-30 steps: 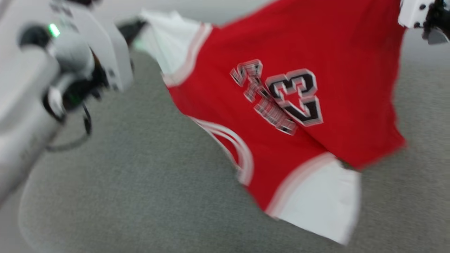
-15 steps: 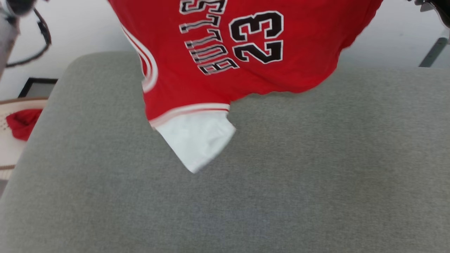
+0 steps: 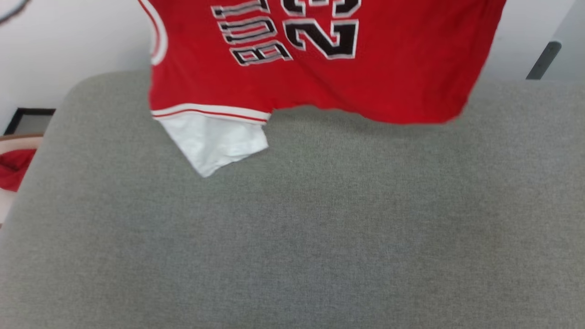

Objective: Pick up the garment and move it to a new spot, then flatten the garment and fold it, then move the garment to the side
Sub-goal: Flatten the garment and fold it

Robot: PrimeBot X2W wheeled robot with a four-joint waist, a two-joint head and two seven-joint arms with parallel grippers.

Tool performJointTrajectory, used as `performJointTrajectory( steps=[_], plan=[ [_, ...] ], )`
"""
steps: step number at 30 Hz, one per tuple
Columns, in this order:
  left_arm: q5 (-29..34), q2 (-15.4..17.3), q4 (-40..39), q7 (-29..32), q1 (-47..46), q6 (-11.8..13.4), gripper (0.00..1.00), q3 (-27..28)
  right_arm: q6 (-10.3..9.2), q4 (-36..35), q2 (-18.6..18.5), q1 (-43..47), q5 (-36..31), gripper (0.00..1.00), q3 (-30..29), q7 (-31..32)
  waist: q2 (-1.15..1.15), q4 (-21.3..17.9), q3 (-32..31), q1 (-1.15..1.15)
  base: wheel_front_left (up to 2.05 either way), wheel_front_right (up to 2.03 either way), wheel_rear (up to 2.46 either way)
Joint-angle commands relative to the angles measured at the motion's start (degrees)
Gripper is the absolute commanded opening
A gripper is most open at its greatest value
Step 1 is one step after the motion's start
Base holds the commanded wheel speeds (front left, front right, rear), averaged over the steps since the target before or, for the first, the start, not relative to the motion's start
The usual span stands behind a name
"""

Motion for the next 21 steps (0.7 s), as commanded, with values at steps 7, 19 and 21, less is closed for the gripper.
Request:
performJointTrajectory(
  steps=[7, 19, 21],
  plan=[
    [0.6, -1.1, 3.2, -5.9, -5.8, -1.0, 0.00, 1.3, -0.06, -0.9, -0.2, -3.0, -2.6, 0.00, -1.1, -4.6, 0.00, -1.1, 6.6, 0.00, 0.00, 0.00, 0.00],
    [3.2, -2.7, 6.5, -15.6, -19.0, -1.3, 0.00, 2.9, -0.06, -0.5, 0.7, -10.0, -12.8, 0.00, -4.5, -18.2, 0.00, -4.4, 22.7, 0.00, 0.00, 0.00, 0.00],
    [3.1, -3.1, 6.6, -16.6, -21.1, -1.4, 0.00, 4.0, -0.06, -0.1, 0.8, -10.8, -14.6, 0.00, -5.7, -21.1, 0.00, -4.7, 25.6, 0.00, 0.00, 0.00, 0.00]
  ],
)
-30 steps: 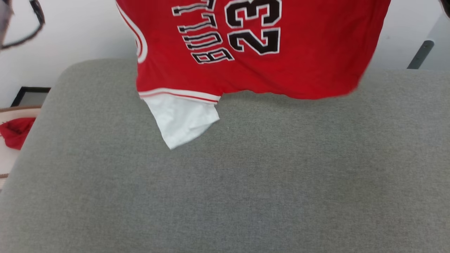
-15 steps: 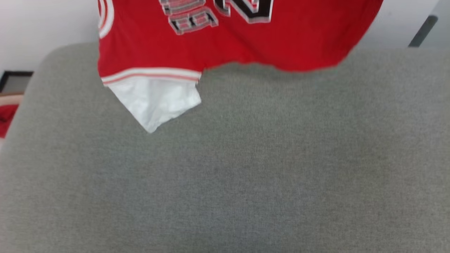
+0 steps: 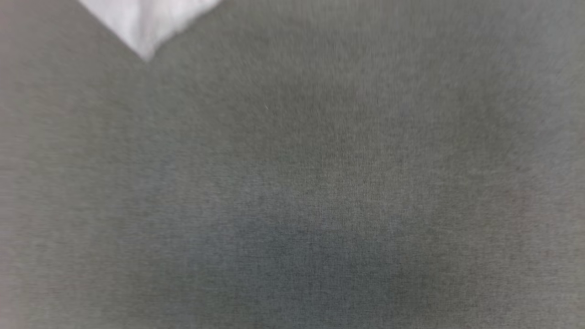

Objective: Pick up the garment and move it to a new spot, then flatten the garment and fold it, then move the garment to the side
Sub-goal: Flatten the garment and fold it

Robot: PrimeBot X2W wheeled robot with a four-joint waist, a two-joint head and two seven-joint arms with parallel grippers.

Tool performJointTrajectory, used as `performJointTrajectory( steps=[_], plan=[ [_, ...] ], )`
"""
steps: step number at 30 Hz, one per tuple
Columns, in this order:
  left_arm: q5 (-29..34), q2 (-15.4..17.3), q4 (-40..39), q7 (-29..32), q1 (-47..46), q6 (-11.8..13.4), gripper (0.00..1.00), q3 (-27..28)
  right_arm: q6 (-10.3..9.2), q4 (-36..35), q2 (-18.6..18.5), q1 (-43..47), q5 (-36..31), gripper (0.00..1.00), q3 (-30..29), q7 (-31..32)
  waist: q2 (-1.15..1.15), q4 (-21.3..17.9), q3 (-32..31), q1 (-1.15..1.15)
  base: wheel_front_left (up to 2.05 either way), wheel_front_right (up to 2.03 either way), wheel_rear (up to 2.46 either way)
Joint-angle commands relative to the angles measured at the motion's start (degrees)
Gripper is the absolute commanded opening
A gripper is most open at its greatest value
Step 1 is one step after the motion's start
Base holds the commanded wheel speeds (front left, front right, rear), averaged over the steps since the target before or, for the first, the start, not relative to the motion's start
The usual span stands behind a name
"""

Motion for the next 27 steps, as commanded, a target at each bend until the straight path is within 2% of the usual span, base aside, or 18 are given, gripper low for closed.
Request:
performJointTrajectory(
  steps=[1, 5, 9, 15, 21, 27],
  plan=[
    [0.9, 0.0, 0.0, -0.6, -1.7, -0.2, 0.00, 0.2, -0.06, 0.5, 0.1, -0.8, -1.5, 0.00, -0.7, -1.4, 0.00, -2.1, 9.3, 0.00, 0.00, 0.00, 0.00],
    [2.3, 0.3, -1.6, -1.1, -5.1, -0.3, 0.00, 1.5, -0.06, 1.8, 0.5, -3.5, -5.1, 0.00, -2.7, -5.3, 0.00, -2.2, 14.6, 0.00, 0.00, 0.00, 0.00],
    [4.6, 1.7, -8.4, -1.2, -6.7, -0.4, 0.00, 7.4, -0.06, 2.9, 1.2, -5.7, -9.0, 0.00, -5.0, -7.6, 0.00, -2.2, 19.5, 0.00, 0.00, 0.00, 0.00],
    [7.9, 1.7, -16.3, -1.2, -2.6, -0.4, 0.00, 15.8, -0.06, 4.6, 3.2, -7.5, -13.2, 0.00, -8.5, -8.8, 0.00, -1.1, 24.3, 0.00, 0.00, 0.00, 0.00],
    [9.9, 0.2, -19.0, -1.2, 3.4, -0.4, 0.00, 17.1, -0.06, 4.7, 3.8, -6.6, -16.8, 0.00, -9.4, -9.0, 0.00, 0.6, 25.6, 0.00, 0.00, 0.00, 0.00],
    [8.2, -1.1, -16.8, -1.2, 10.3, -0.4, 0.00, 12.2, -0.06, 8.9, 2.6, -5.6, -17.3, 0.00, -8.1, -9.0, 0.00, 2.3, 22.7, 0.00, 0.00, 0.00, 0.00]
  ],
)
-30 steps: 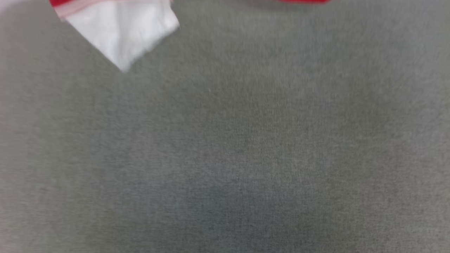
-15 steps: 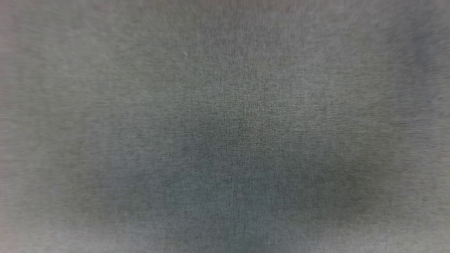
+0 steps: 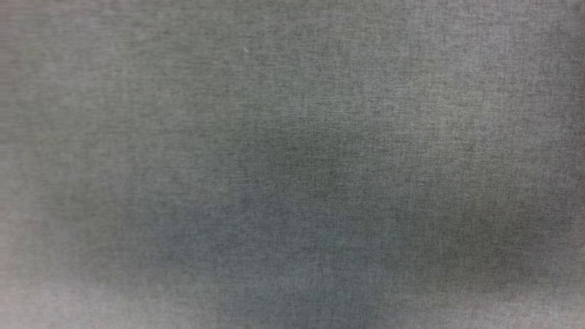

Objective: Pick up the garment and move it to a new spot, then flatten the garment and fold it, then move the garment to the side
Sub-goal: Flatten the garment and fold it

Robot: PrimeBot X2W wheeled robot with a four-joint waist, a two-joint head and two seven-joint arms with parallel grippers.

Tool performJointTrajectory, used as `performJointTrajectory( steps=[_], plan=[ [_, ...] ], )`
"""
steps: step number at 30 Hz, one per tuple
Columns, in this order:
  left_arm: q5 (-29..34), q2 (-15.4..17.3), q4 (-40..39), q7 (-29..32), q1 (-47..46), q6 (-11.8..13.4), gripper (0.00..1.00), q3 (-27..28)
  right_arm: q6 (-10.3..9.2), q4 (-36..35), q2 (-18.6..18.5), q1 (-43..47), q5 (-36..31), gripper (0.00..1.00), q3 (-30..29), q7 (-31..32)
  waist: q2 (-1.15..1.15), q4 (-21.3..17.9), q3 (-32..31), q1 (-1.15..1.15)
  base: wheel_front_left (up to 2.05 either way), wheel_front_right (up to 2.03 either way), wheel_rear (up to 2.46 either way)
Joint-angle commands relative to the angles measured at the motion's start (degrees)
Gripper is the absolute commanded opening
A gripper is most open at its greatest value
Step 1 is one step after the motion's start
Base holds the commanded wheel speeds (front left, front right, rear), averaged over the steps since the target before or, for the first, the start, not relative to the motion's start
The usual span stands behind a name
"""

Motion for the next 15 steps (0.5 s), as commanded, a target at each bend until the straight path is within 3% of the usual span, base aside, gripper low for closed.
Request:
performJointTrajectory(
  steps=[1, 8, 15],
  plan=[
    [-1.6, -0.6, 1.0, -0.1, 2.2, -0.1, 0.00, -2.0, -0.06, 1.3, -0.5, 0.5, 0.7, 0.00, 0.7, -0.3, 0.00, 1.5, -2.5, 0.00, 0.00, 0.00, 0.00],
    [-8.2, 0.2, 2.2, 7.9, 9.8, -0.1, 0.00, -12.3, -0.06, 7.5, -1.5, 4.5, 7.7, 0.00, 5.0, 0.2, 0.00, 3.3, -9.3, 0.00, 0.00, 0.00, 0.00],
    [-14.5, 5.3, -3.7, 18.0, 19.6, -0.1, 0.00, -21.5, -0.06, 5.3, -5.1, 15.0, 18.8, 0.00, 16.2, 3.0, 0.00, 4.8, -18.8, 0.00, 0.00, 0.00, 0.00]
  ],
)
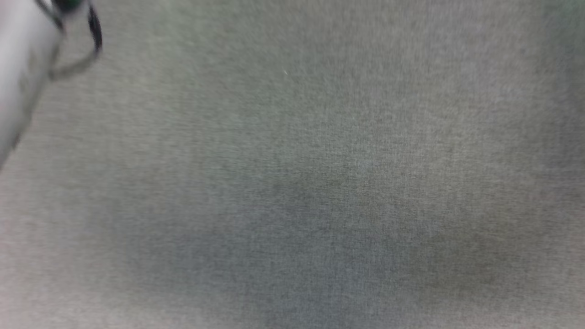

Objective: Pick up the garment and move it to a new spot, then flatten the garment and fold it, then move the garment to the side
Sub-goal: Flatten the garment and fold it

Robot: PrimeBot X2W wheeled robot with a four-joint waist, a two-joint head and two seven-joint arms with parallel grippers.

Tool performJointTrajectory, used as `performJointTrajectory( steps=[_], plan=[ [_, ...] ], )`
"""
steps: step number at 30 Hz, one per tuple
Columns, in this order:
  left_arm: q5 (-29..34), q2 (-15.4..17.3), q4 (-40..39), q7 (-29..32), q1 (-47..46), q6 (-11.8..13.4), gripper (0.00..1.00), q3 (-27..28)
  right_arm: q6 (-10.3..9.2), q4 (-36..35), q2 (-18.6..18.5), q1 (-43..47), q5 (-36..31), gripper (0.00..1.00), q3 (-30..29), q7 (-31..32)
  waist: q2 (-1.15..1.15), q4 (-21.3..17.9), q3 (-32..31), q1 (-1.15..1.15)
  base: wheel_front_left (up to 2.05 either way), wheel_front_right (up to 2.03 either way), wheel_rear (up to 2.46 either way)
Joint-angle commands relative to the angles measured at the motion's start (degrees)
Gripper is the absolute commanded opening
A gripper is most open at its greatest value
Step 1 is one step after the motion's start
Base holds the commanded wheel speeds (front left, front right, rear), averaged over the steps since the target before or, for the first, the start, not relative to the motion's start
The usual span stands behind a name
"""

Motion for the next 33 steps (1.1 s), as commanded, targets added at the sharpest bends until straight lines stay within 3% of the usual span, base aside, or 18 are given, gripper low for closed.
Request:
performJointTrajectory(
  steps=[1, 8, 11, 15, 16, 22, 28, 33],
  plan=[
    [-1.5, 1.4, -2.4, 1.7, 3.7, 0.0, 0.00, -2.2, -0.06, -2.0, -1.7, 4.1, 3.7, 0.00, 2.5, 0.7, 0.00, 2.1, -8.4, 0.00, 0.00, 0.00, 0.00],
    [-5.4, 7.1, -11.1, 5.0, 16.5, 0.0, 0.00, -7.7, -0.06, -15.3, -10.8, 20.5, 18.6, 0.00, 10.2, 6.5, 0.00, 3.3, -16.9, 0.00, 0.00, 0.00, 0.00],
    [-7.0, 9.2, -16.3, 5.2, 23.0, 1.7, 0.00, -9.2, -0.06, -21.5, -15.5, 27.9, 23.1, 0.00, 11.5, 7.9, 0.00, 3.6, -19.9, 0.00, 0.00, 0.00, 0.00],
    [-8.8, 13.1, -25.3, 5.3, 31.5, 6.1, 0.00, -10.9, -0.06, -29.1, -20.2, 37.5, 25.9, 0.00, 12.0, 8.7, 0.00, 4.1, -23.0, 0.00, 0.00, 0.00, 0.00],
    [-8.8, 13.1, -25.3, 5.3, 31.5, 6.1, 0.00, -10.9, -0.06, -29.1, -20.2, 37.5, 25.9, 0.00, 12.0, 8.7, 0.00, 4.1, -23.0, 0.00, 0.00, 0.00, 0.00],
    [-11.1, 19.0, -40.0, 5.1, 43.4, 15.1, 0.00, -12.6, -0.06, -38.3, -25.0, 51.2, 25.3, 0.00, 9.1, 9.0, 0.00, 4.8, -25.5, 0.00, 0.00, 0.00, 0.00],
    [-13.1, 23.1, -49.7, 4.6, 52.9, 23.0, 0.00, -13.6, -0.06, -44.4, -25.8, 64.7, 23.2, 0.00, 3.4, 9.7, 0.00, 5.6, -26.5, 0.00, 0.00, 0.00, 0.00],
    [-16.1, 24.4, -55.6, 2.3, 60.0, 28.1, 0.00, -13.9, -0.06, -50.0, -25.1, 75.0, 19.5, 0.00, -1.1, 10.8, 0.00, 5.9, -26.6, 0.00, 0.00, 0.00, 0.00]
  ],
)
